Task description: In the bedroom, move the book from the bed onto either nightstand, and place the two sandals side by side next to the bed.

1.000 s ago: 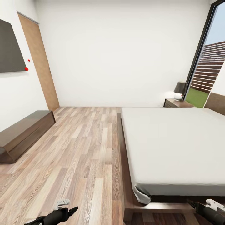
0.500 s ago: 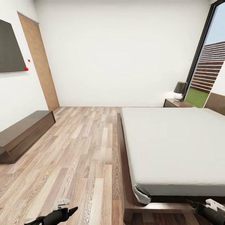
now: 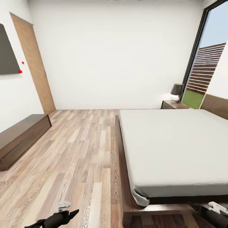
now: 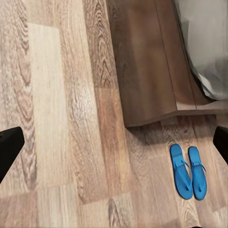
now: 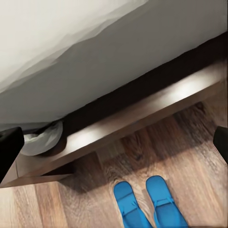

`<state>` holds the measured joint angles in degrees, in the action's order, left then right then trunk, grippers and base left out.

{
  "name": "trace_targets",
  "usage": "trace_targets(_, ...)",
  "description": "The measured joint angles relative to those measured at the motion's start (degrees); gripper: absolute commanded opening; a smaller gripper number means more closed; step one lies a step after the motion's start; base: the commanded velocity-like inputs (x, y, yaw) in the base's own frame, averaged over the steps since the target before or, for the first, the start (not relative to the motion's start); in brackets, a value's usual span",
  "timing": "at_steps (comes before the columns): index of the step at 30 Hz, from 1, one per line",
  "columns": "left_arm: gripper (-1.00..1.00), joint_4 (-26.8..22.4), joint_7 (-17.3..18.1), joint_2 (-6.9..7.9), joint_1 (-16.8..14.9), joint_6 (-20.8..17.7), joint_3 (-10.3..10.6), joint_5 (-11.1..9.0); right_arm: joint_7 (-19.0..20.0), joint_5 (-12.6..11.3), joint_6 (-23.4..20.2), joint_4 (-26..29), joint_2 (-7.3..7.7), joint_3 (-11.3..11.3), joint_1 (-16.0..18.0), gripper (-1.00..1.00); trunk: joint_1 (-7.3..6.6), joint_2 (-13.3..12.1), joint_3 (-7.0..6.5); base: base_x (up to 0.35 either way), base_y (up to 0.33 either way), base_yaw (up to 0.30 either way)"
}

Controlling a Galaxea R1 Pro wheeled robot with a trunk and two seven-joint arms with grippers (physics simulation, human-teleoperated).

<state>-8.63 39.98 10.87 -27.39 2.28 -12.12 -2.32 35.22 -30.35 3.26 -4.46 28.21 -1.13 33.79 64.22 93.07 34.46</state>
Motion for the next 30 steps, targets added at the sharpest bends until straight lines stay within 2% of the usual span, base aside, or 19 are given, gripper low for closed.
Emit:
trace_targets(10,1.00,0.00,0.00,0.00,0.01,0.00,0.00,0.00,0.00,0.00,0.00,0.00,0.00,0.00,0.01,1.00,0.00,0.00,-0.43,0.000,0.000,-0.212)
trace_targets(24,1.00,-0.01,0.01,0.01,0.02,0.00,0.00,0.00,0.06,0.01,0.00,-0.01,-0.05,0.04,0.02,1.00,0.00,0.00,-0.50,0.000,0.000,-0.015)
trace_targets(30,1.00,0.01,0.01,0.01,0.03,0.00,0.00,0.00,-0.01,0.02,0.00,-0.01,-1.02,0.06,0.02,1.00,0.00,0.00,-0.50,0.000,0.000,0.000)
